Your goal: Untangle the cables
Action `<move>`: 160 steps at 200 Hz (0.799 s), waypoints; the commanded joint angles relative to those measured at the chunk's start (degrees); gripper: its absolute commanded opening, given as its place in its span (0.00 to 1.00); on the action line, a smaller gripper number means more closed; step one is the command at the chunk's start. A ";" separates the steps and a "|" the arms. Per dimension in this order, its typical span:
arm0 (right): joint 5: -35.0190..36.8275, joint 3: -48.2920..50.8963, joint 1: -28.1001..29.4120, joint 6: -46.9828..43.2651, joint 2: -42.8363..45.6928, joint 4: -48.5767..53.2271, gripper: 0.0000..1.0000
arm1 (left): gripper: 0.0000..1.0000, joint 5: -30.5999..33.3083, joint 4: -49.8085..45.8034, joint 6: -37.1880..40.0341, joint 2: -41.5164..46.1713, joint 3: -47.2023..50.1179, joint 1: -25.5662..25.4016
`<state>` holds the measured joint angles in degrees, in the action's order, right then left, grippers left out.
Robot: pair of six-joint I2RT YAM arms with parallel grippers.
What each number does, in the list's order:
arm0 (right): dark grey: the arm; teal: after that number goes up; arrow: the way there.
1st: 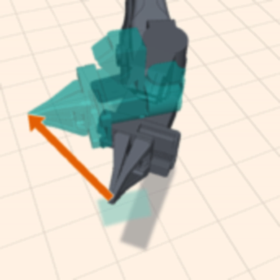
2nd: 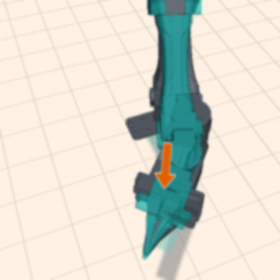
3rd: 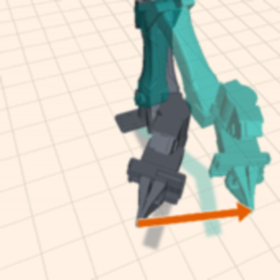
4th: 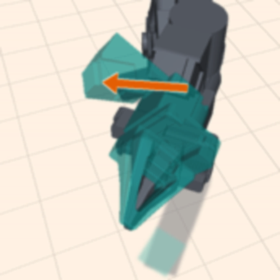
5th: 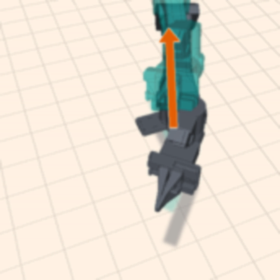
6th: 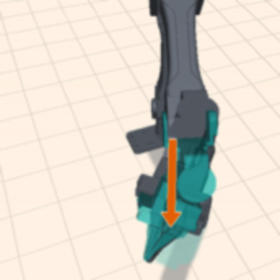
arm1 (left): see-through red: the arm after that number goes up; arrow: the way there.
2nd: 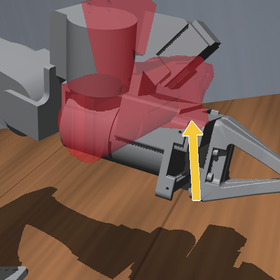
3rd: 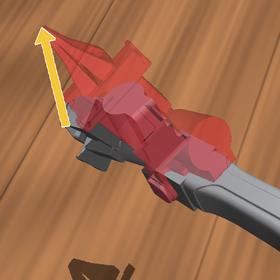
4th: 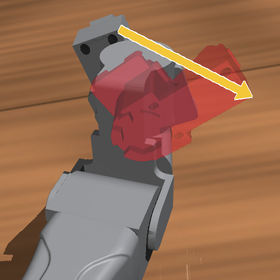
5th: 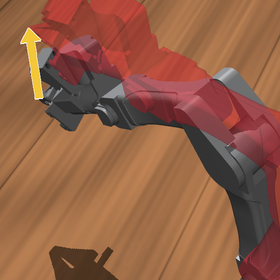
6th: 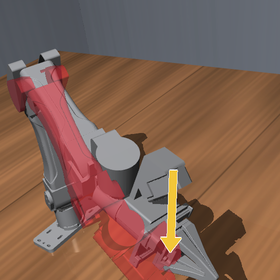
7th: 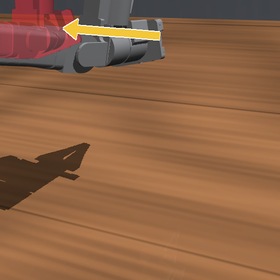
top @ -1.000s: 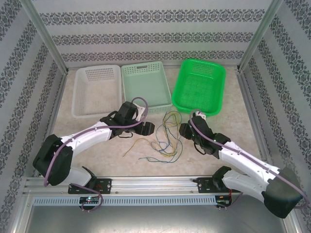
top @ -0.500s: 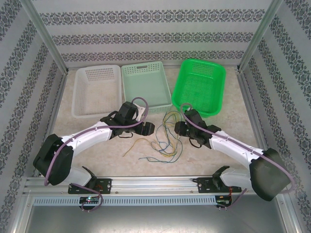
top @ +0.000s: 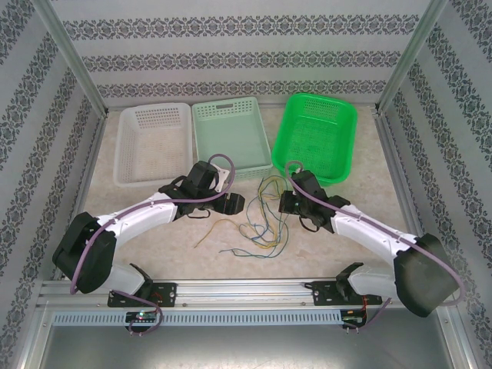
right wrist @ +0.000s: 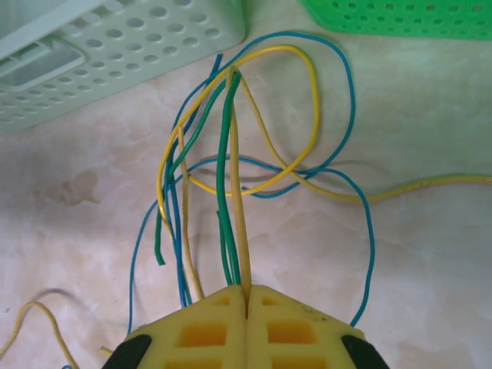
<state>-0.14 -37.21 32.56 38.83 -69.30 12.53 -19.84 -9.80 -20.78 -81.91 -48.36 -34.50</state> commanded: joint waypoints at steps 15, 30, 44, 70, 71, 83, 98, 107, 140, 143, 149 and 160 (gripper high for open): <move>3.20 -2.92 3.86 -1.82 5.99 3.02 0.00 | 0.82 0.68 0.68 0.96 -0.23 -2.00 -0.66; 4.73 -4.23 5.59 -2.85 9.14 3.72 0.00 | 0.81 0.28 0.97 1.24 -0.20 -3.40 -0.72; 5.81 -6.14 6.45 -3.94 11.51 5.23 0.00 | 0.81 -0.17 1.68 1.10 -0.37 -4.61 -0.75; 7.53 -9.65 7.96 -6.26 13.01 8.67 0.00 | 0.82 -3.39 4.65 -0.25 -1.39 -6.26 -0.69; 7.53 -9.77 8.09 -6.33 12.90 8.75 0.00 | 0.82 -3.51 4.81 -0.29 -1.44 -6.33 -0.72; 7.25 -11.08 9.70 -7.57 12.22 9.06 0.00 | 0.81 -7.46 7.04 -1.15 -2.89 -7.36 -0.95; 8.23 -12.12 11.30 -7.68 11.56 8.47 0.00 | 0.79 -10.92 8.64 -1.77 -5.52 -9.50 -1.91; 8.44 -12.29 11.48 -7.52 11.38 7.51 0.00 | 0.78 -12.00 8.88 -1.69 -6.65 -11.00 -2.85; 8.80 -13.65 11.77 -7.65 9.74 7.23 0.00 | 0.77 -12.43 12.83 -4.20 -8.01 -11.30 -5.09; 8.80 -13.72 11.81 -7.71 9.57 7.24 0.00 | 0.77 -12.42 13.31 -4.56 -8.03 -11.15 -5.04; 8.76 -13.83 11.95 -7.69 9.29 7.23 0.00 | 0.77 -12.27 13.90 -5.01 -8.08 -10.82 -5.05; 9.09 -13.85 12.11 -7.55 8.80 7.33 0.00 | 0.76 -12.01 14.61 -5.58 -7.84 -10.35 -5.07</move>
<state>7.29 -48.93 44.03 32.53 -59.79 19.92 -29.93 -0.91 -23.44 -89.69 -58.70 -39.27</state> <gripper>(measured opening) 0.065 0.766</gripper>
